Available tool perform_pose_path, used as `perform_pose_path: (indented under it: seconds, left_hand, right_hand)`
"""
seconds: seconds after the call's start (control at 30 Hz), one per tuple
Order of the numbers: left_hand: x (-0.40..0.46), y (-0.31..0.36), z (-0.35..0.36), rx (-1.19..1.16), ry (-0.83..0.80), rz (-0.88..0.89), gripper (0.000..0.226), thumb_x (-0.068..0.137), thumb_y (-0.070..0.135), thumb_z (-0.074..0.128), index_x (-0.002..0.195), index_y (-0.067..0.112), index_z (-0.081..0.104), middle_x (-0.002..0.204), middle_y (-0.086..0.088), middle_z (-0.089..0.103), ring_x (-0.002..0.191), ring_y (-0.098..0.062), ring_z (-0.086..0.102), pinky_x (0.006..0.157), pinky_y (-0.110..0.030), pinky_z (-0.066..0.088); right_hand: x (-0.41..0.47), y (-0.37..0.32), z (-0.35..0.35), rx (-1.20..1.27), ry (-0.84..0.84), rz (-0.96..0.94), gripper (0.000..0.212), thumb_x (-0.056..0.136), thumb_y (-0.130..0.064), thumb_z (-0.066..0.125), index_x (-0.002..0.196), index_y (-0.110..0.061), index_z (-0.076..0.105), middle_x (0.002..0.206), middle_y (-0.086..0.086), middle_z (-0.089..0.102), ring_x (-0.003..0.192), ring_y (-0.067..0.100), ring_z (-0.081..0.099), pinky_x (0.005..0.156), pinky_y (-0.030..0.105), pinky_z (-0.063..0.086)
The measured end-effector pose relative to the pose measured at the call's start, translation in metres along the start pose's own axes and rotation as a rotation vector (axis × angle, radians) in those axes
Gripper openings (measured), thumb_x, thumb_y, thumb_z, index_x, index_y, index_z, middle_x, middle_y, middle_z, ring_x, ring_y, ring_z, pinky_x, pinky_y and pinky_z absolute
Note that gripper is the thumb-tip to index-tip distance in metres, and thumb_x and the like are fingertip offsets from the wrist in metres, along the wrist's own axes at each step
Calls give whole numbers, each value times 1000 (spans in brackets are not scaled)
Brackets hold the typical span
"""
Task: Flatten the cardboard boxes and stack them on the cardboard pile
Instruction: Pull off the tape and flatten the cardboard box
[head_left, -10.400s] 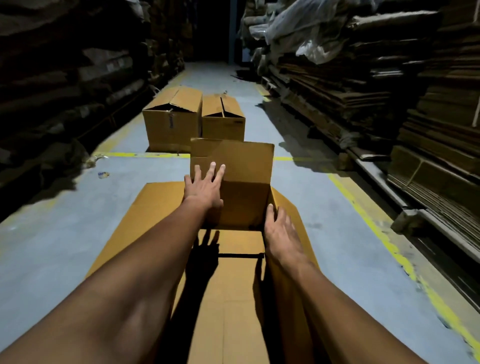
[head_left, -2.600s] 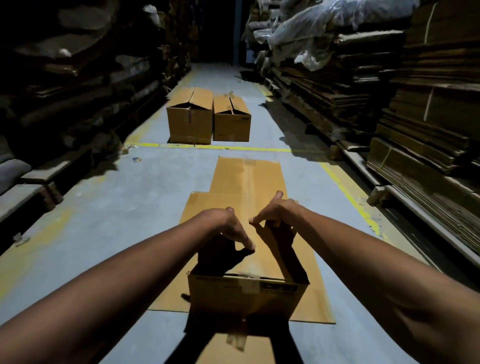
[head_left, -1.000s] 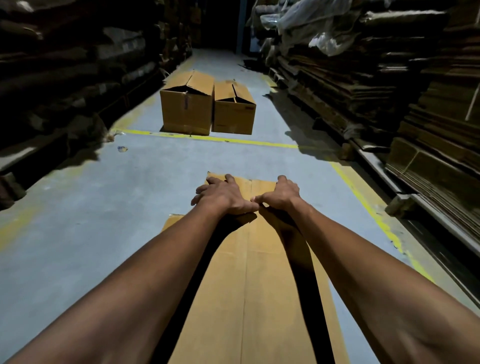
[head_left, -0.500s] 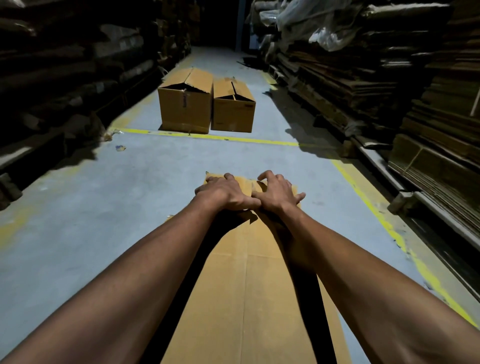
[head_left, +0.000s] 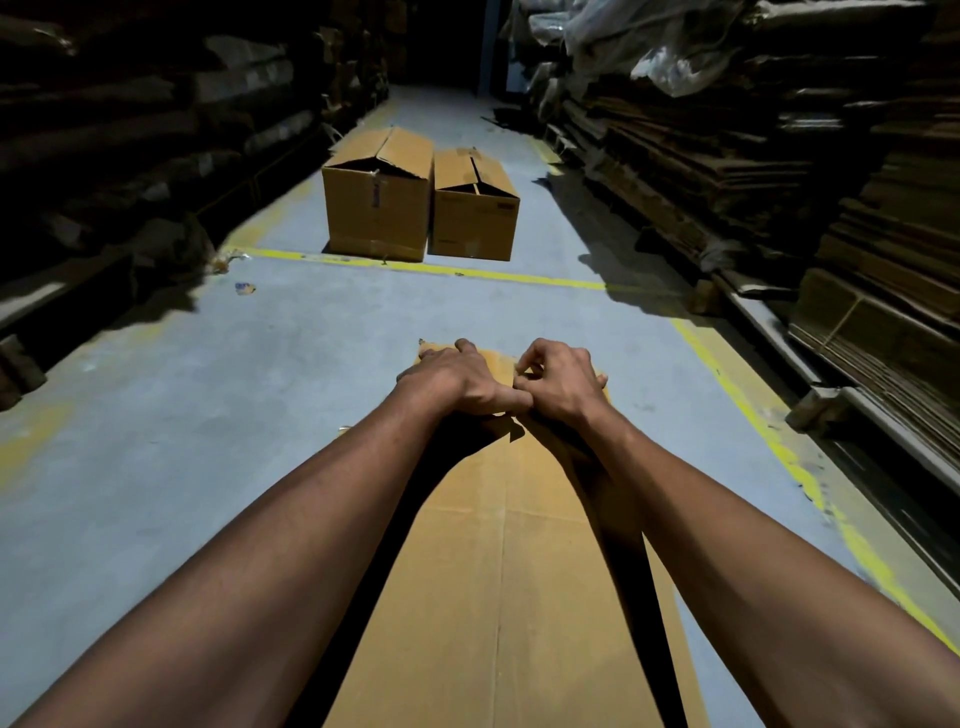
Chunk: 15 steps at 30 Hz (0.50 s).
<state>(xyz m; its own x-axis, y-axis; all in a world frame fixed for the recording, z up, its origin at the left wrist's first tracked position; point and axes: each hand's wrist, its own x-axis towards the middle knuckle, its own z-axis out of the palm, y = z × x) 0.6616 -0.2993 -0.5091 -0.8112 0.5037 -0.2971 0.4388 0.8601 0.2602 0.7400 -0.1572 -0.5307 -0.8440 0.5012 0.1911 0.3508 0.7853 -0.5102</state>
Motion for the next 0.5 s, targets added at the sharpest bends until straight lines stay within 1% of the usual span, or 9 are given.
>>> perform_pose_path:
  seconds: [0.07, 0.13, 0.23, 0.3, 0.4, 0.5]
  left_hand:
    - [0, 1, 0, 6, -14, 7, 147, 42, 91, 51, 163, 17, 13, 153, -19, 41, 142, -41, 37, 106, -56, 46]
    - [0, 1, 1, 3, -15, 11, 144, 46, 88, 52, 163, 14, 12, 152, -19, 42, 141, -42, 37, 106, -56, 46]
    - [-1, 1, 2, 3, -9, 6, 141, 50, 85, 53, 164, 14, 10, 152, -20, 41, 141, -41, 36, 106, -56, 46]
    - [-1, 0, 2, 9, -18, -2, 139, 54, 84, 54, 164, 14, 6, 155, -21, 37, 144, -43, 32, 107, -56, 45]
    - [-1, -1, 4, 19, -32, -15, 140, 56, 85, 54, 165, 15, -1, 161, -23, 32, 150, -45, 26, 109, -57, 43]
    - [-1, -2, 5, 29, -40, -26, 137, 63, 86, 54, 165, 17, -6, 168, -26, 20, 155, -46, 17, 112, -59, 40]
  right_hand:
    - [5, 4, -3, 33, 30, -5, 5, 83, -33, 69, 84, -29, 71, 90, -10, 69, 100, 16, 62, 93, 52, 52]
    - [8, 11, -4, 46, 66, -17, 12, 81, -41, 67, 81, -30, 71, 87, -12, 71, 93, 16, 66, 86, 50, 58]
    - [8, 19, 1, 12, 113, -75, 9, 86, -40, 68, 84, -32, 72, 85, -13, 71, 88, 15, 67, 83, 49, 59]
    - [7, 19, 1, -10, 136, -88, 8, 91, -37, 71, 88, -30, 75, 87, -10, 73, 89, 16, 68, 82, 46, 60]
    - [14, 13, -6, -79, 129, -61, 9, 93, -36, 72, 95, -30, 78, 94, -6, 75, 91, 19, 67, 77, 42, 61]
    - [29, 7, -14, -147, 74, -10, 10, 92, -38, 71, 95, -32, 78, 100, -5, 75, 95, 23, 66, 79, 44, 61]
